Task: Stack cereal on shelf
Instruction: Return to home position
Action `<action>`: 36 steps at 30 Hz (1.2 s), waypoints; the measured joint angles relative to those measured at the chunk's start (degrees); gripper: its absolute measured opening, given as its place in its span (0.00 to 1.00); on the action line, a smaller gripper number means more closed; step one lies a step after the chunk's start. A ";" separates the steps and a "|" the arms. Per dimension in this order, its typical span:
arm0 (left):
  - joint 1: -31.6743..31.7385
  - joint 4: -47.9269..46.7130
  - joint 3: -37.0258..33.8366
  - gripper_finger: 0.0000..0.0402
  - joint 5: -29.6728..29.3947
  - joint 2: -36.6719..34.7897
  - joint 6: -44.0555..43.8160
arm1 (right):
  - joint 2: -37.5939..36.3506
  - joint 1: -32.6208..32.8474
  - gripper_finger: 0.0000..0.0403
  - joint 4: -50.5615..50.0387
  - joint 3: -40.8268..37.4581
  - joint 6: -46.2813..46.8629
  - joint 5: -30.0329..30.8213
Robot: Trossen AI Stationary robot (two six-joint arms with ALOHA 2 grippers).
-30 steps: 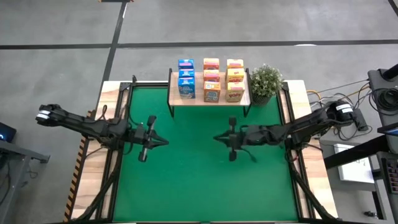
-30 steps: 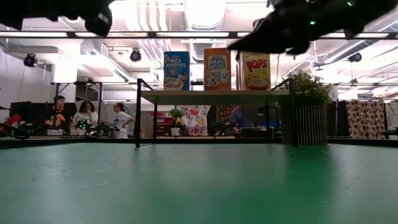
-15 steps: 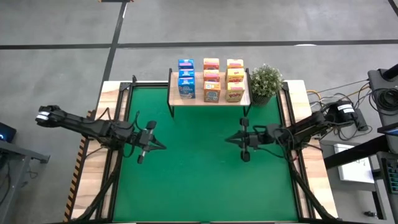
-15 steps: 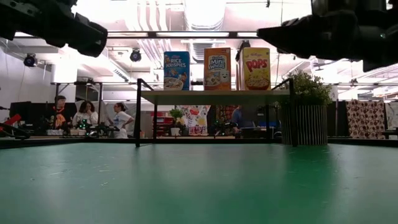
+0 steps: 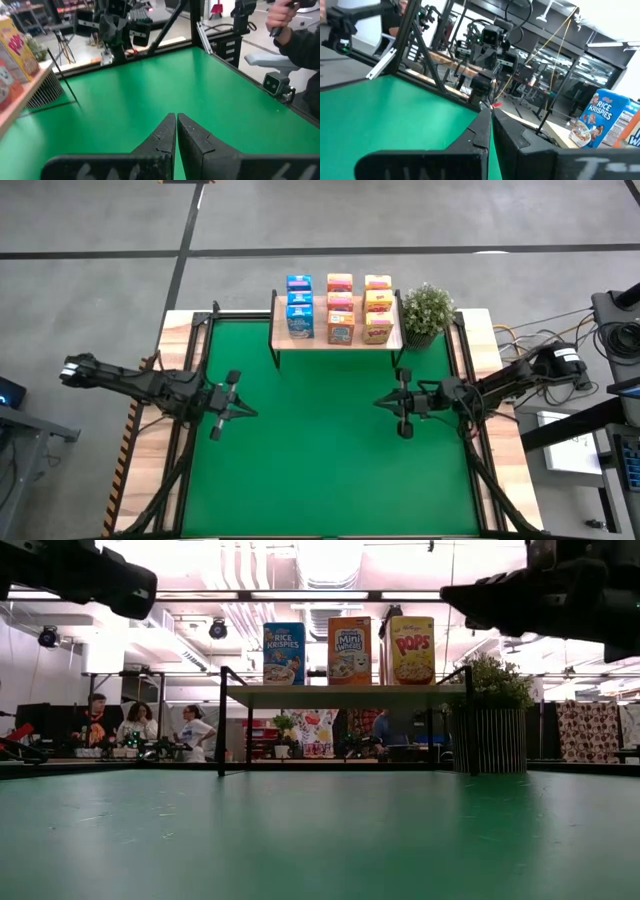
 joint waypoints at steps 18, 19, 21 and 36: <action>0.00 -2.88 -5.56 0.00 0.00 -14.93 1.11 | -10.99 0.00 0.02 0.00 -7.06 2.08 -2.88; 0.00 -2.94 -6.05 0.00 0.00 -15.84 1.13 | -11.23 0.00 0.02 -0.11 -7.10 2.08 -3.03; 0.00 -3.35 -6.79 0.00 0.00 -17.69 1.13 | -11.66 0.00 0.02 -0.69 -7.10 2.08 -3.04; -0.01 -5.24 -12.04 0.00 0.02 -27.50 -1.17 | -13.92 0.00 0.02 -0.90 -7.15 1.53 -3.02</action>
